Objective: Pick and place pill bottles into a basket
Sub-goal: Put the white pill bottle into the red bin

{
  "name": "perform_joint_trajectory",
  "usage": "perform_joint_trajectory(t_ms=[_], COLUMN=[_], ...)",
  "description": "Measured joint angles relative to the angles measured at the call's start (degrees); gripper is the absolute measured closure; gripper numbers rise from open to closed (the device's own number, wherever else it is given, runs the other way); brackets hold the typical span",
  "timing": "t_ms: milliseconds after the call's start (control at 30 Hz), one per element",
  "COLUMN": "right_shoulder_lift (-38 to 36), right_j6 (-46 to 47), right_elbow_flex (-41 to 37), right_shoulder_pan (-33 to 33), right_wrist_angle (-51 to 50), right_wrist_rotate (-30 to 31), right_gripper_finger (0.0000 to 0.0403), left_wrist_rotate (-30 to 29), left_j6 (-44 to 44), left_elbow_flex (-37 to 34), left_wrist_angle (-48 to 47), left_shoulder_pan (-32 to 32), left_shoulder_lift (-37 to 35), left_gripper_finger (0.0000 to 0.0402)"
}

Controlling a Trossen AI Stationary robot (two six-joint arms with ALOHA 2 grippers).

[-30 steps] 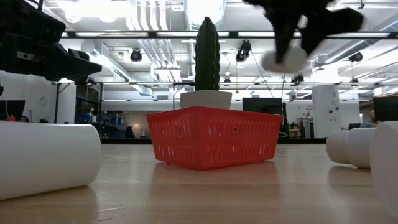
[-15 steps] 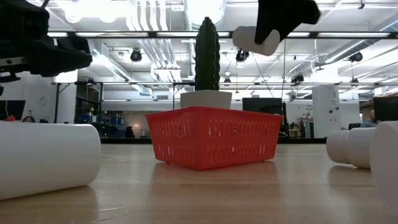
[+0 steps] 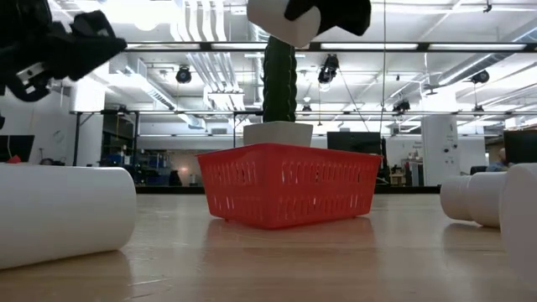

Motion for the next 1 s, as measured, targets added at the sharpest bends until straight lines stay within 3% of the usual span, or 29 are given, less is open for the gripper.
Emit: perform_joint_trajectory(t_ms=[167,433,767,1000], right_shoulder_lift=[1.24,4.52,5.0,4.86], right_j6=[-0.13,-2.73,-3.41,-5.59], right_elbow_flex=[0.0,0.0,0.0,0.0], right_shoulder_pan=[0.0,-0.53,-1.02,-1.25], right_wrist_angle=[0.47,6.03,6.01,5.99], right_wrist_rotate=[-0.68,-4.84,-5.15,-4.9], right_gripper_finger=[0.0253,0.0253,0.0253,0.0252], left_wrist_rotate=[1.05,2.8,3.96,4.2], left_j6=[0.96,0.76,-4.3,-1.98], left_elbow_flex=[2.47,8.83,24.75,36.86], left_wrist_angle=[6.25,5.07,-14.05,-25.23], left_shoulder_pan=[0.0,0.0,-1.8,-5.05], left_shoulder_lift=[1.97,9.9,31.62,41.08], left_gripper_finger=[0.0402,0.0402,0.0402,0.0402])
